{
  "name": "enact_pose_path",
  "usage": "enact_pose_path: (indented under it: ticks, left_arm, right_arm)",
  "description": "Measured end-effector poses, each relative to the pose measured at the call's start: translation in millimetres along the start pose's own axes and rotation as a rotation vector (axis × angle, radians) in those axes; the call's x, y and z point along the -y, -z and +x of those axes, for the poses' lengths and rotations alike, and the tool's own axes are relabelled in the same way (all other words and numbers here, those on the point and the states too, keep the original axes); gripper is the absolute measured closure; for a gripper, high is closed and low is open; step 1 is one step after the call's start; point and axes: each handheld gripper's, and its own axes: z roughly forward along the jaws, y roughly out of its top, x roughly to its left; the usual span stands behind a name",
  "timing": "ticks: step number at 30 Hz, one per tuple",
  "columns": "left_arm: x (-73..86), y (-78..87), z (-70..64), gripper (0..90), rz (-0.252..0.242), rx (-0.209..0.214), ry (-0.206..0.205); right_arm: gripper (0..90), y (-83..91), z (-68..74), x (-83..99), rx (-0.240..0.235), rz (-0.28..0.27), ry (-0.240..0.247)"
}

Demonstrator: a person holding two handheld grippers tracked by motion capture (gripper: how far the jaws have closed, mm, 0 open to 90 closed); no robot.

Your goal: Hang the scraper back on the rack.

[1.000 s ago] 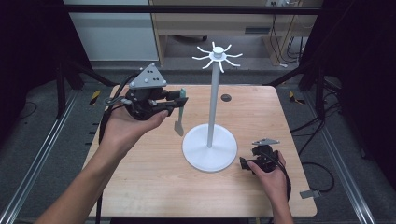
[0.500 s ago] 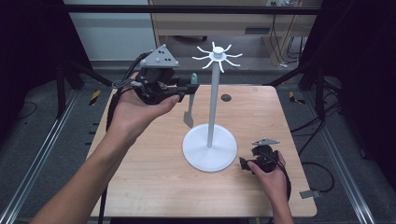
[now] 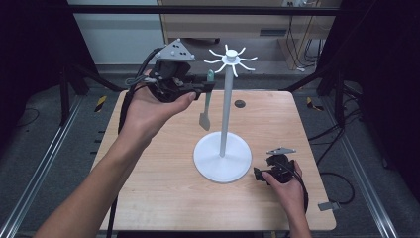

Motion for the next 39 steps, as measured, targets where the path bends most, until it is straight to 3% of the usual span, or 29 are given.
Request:
enact_pose_path:
  ticks: [5,14,39]
  left_arm:
    - [-1.7,-1.6,0.5,73.6,-0.001,0.009,0.009]
    - [-8.7,-5.0,-2.7,73.6,0.018,-0.003,-0.012]
    - [-6.2,-14.3,-2.4,73.4,0.023,0.002,-0.003]
  right_arm:
    - [7.2,-0.7,0.8,0.0,0.0,0.005,0.007]
    - [7.1,-0.5,0.5,0.1,-0.002,0.003,0.004]
    - [7.1,-0.1,0.9,0.0,-0.002,0.001,0.005]
